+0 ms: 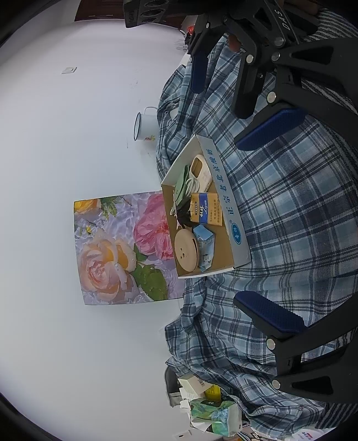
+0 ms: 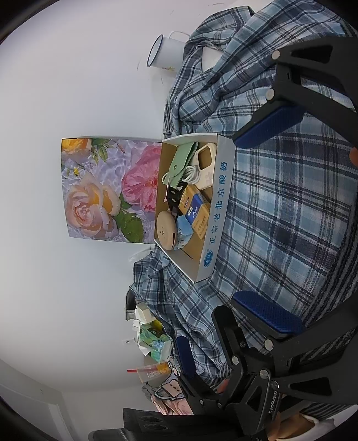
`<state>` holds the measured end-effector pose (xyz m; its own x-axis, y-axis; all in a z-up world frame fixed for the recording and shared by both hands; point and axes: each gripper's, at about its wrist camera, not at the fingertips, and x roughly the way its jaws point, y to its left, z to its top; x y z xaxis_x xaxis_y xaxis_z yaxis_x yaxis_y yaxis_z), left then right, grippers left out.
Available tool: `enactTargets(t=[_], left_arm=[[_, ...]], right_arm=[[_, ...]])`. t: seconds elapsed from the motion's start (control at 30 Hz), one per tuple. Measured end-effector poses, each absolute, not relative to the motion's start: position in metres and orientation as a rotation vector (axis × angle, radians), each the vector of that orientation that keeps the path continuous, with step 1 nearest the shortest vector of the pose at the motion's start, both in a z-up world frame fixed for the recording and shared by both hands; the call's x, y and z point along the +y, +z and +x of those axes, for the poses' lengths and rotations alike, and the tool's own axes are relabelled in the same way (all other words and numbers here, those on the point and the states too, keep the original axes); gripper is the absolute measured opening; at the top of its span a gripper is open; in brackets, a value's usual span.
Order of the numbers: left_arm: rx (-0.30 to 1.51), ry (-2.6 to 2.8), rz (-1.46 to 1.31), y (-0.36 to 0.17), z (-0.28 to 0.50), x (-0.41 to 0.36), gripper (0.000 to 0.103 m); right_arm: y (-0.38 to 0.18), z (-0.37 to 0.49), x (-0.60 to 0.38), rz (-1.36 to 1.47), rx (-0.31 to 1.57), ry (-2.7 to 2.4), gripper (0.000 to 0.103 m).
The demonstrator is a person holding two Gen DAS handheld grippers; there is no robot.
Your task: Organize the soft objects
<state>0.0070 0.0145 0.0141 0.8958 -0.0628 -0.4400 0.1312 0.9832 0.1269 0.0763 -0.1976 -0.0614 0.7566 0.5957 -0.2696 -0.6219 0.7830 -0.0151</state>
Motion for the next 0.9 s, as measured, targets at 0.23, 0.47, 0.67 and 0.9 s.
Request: enactTargets(t=[0.23, 0.47, 0.67, 0.9], left_arm=[[0.449, -0.101, 0.155, 0.014, 0.0068, 0.0144, 0.103], [0.45, -0.1, 0.156, 0.0139, 0.0069, 0.0143, 0.103], [0.452, -0.089, 0.192, 0.0128, 0.0077, 0.0104, 0.103], [0.454, -0.089, 0.189, 0.0134, 0.0067, 0.0106, 0.103]], right_arm=[[-0.0614, 0.076, -0.196, -0.106, 0.258, 0.663, 0.103], [-0.0612, 0.0759, -0.1967, -0.104, 0.259, 0.665, 0.103], [-0.0613, 0.0738, -0.1971, -0.082, 0.25, 0.67, 0.103], [-0.0614, 0.0735, -0.198, -0.083, 0.259, 0.67, 0.103]])
